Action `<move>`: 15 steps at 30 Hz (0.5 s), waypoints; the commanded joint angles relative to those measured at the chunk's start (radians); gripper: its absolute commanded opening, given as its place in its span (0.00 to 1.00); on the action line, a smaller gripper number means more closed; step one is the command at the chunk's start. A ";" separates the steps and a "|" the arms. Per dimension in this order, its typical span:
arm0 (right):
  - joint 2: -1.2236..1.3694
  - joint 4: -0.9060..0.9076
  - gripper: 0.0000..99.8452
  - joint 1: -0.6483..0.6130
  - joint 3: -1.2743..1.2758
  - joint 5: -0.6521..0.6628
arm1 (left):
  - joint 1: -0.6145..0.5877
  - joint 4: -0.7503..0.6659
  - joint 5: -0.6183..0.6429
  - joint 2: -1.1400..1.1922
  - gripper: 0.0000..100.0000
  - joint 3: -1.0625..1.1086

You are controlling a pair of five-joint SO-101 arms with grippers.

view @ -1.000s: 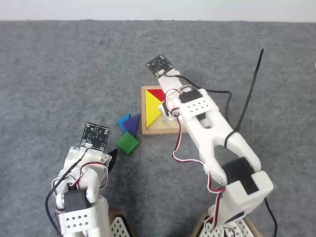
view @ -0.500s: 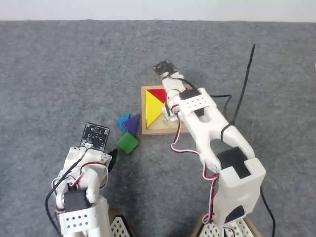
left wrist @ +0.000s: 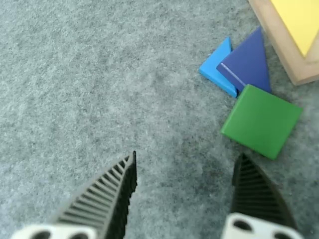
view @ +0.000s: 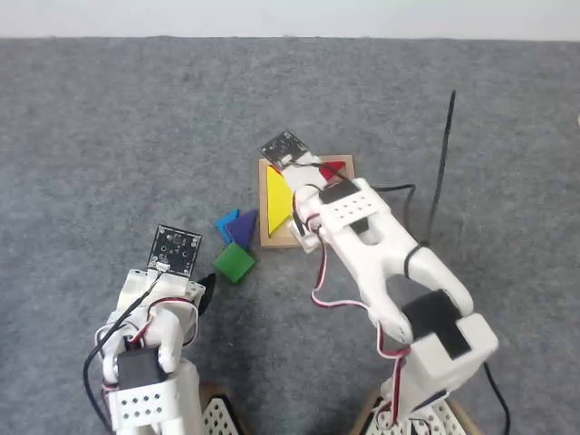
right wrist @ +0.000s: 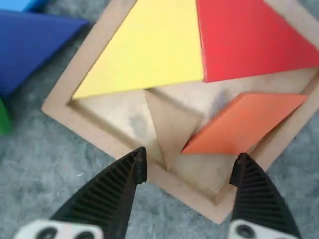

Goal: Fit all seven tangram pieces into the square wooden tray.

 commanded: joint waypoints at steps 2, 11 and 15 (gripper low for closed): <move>-0.070 -0.051 0.28 0.065 -0.021 0.002 | -0.008 -0.005 0.002 -0.018 0.30 -0.008; 0.137 -0.047 0.28 0.110 -0.210 0.018 | -0.008 -0.005 0.002 -0.018 0.30 -0.008; 0.183 0.010 0.28 0.160 -0.308 0.021 | -0.008 -0.005 0.002 -0.018 0.30 -0.008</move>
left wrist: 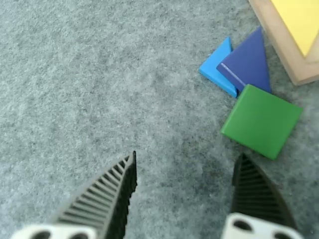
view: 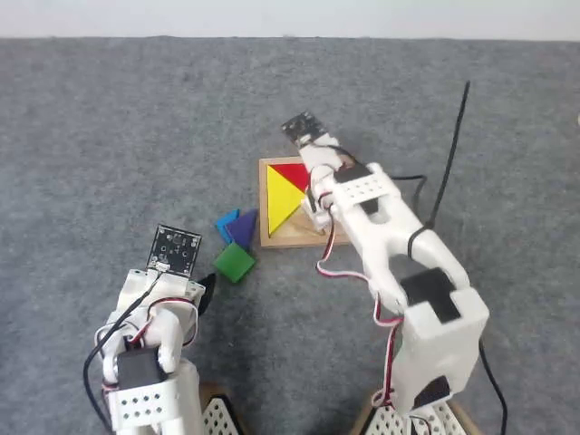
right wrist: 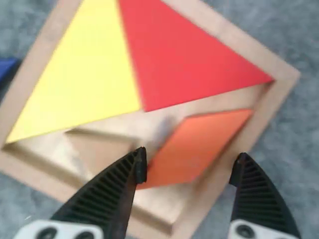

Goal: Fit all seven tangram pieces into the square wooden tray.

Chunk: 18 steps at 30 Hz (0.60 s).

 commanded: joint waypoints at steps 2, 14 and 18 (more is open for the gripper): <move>0.022 0.038 0.28 0.071 -0.138 0.034 | -0.008 -0.005 0.002 -0.018 0.30 -0.008; 0.047 0.047 0.28 0.085 -0.270 0.043 | -0.008 -0.005 0.002 -0.018 0.30 -0.008; -0.099 0.088 0.28 0.047 -0.190 -0.009 | -0.008 -0.005 0.002 -0.018 0.30 -0.008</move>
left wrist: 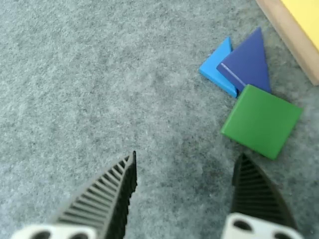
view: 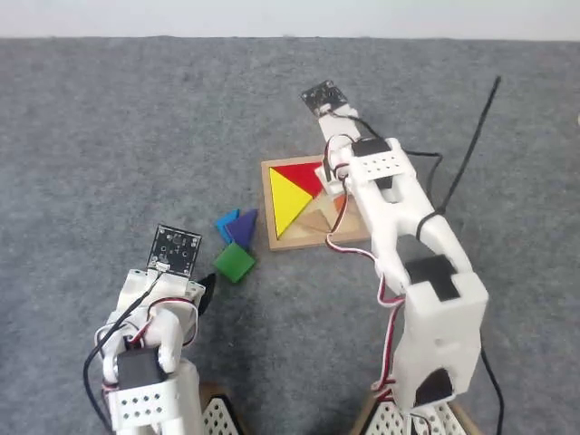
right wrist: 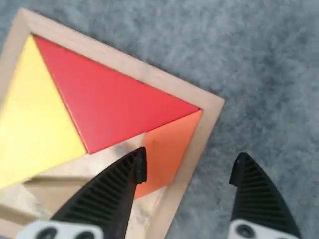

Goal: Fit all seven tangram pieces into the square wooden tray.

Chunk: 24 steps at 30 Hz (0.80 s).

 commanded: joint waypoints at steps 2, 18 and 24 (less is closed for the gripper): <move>-0.222 0.038 0.28 -0.068 0.107 -0.037 | -0.008 -0.005 0.002 -0.018 0.30 -0.008; -0.214 -0.033 0.28 -0.242 0.345 0.003 | -0.008 -0.005 0.002 -0.018 0.30 -0.008; -0.065 0.022 0.28 -0.257 0.219 0.084 | -0.008 -0.005 0.002 -0.018 0.30 -0.008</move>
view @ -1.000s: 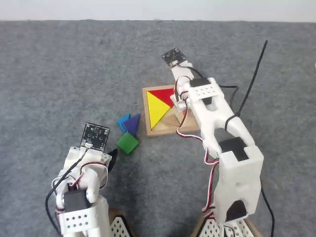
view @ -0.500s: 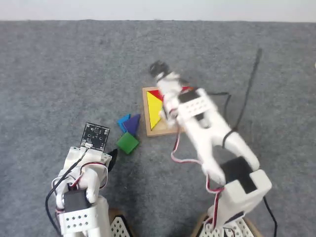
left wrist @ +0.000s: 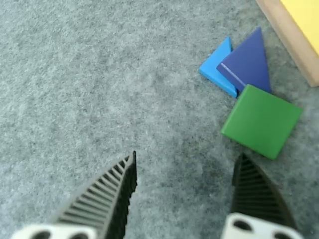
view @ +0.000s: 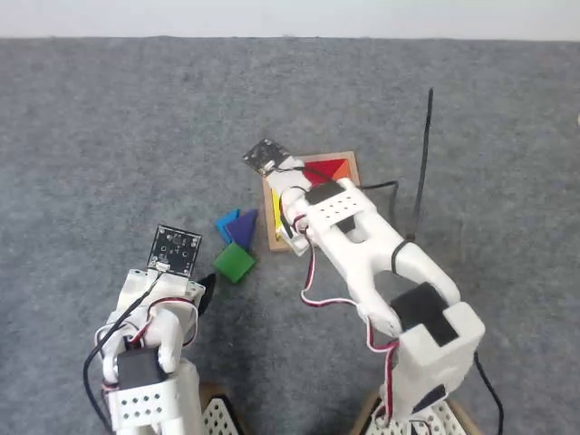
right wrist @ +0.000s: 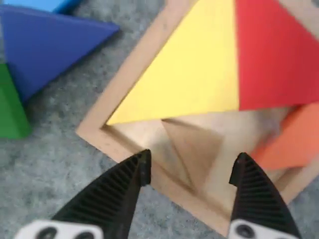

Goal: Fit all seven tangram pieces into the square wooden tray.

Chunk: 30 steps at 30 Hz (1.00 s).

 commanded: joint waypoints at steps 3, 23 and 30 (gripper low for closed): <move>0.088 0.111 0.28 -0.019 -0.152 0.075 | -0.008 -0.005 0.002 -0.018 0.30 -0.008; -0.051 0.130 0.05 -0.013 -0.189 0.149 | -0.008 -0.005 0.002 -0.018 0.30 -0.008; -0.173 0.243 0.05 0.004 -0.190 0.505 | -0.008 -0.005 0.002 -0.018 0.30 -0.008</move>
